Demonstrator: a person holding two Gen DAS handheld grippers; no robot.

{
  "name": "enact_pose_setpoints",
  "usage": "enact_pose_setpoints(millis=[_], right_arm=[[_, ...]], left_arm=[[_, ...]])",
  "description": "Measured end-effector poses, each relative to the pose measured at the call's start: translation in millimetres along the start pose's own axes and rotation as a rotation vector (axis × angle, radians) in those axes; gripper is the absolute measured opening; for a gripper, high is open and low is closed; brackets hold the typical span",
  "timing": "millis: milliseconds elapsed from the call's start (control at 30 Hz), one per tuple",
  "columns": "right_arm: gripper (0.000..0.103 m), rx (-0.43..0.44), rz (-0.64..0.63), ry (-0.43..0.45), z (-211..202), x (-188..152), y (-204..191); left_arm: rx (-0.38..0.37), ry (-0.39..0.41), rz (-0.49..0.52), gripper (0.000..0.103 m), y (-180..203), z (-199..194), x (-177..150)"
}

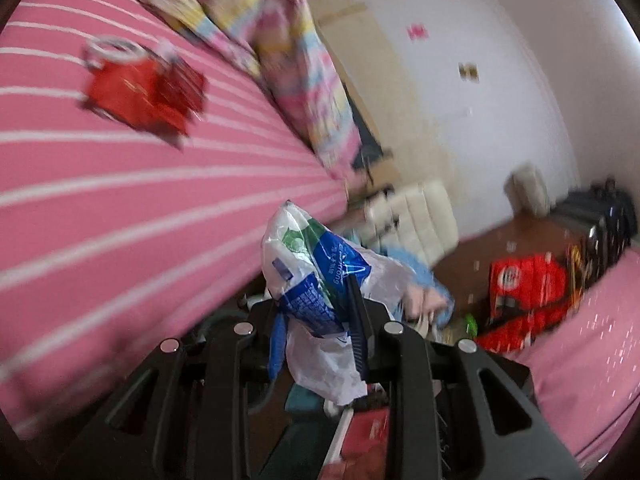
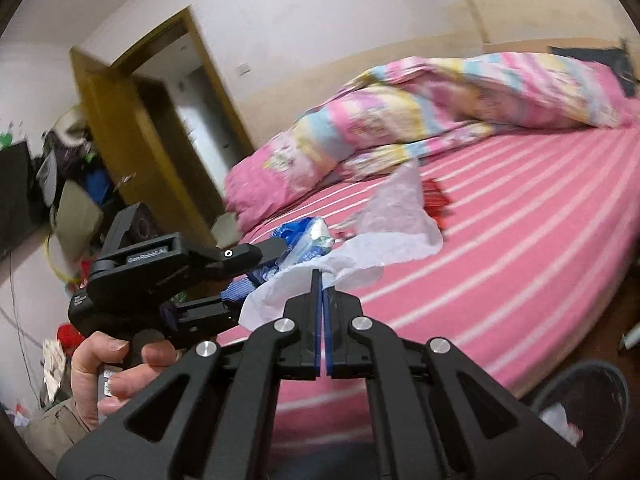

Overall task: Collect trash
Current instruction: 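Lift the packet and tissue and carry both tools over the trash bin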

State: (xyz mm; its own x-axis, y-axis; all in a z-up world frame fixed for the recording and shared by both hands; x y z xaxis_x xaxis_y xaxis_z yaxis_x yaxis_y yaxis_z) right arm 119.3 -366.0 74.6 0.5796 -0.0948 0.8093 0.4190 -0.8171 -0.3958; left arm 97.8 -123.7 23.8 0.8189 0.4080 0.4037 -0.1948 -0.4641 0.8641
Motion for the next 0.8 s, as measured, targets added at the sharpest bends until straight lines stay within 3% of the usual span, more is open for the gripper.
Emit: enact_pose_setpoints(millis=[167,367,667,800], right_arm=[[0.001,-0.096,0.085,0.017,-48,-6,47],[0.001,-0.217,0.195,0.010,-87,-21,105],[0.001,-0.364,0.345,-0.091,-117,-58,198],[0.001,-0.402,0.443,-0.153,-121,-84,236]], left_arm=[[0.051,-0.153,0.052,0.026,29,76,-38],[0.110,-0.314,0.058,0.026,31,160,-81],[0.181,-0.536,0.033,0.026,-14,255,-142],[0.261,-0.623,0.038,0.026,-36,284,-157]])
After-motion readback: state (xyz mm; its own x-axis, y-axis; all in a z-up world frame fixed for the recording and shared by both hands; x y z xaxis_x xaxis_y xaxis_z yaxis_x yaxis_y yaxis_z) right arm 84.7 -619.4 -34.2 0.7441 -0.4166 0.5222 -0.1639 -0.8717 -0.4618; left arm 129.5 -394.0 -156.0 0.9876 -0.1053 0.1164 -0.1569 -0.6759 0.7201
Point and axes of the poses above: each gripper's, at about its wrist camera, not at the fingertips, and z roughly the way its jaws point, y to its right, x to its top, the point moved 1 cm from there along z, roughly the way its jaws point, and after that the axes turned 4 degrees about y, right-handed, at the moved point
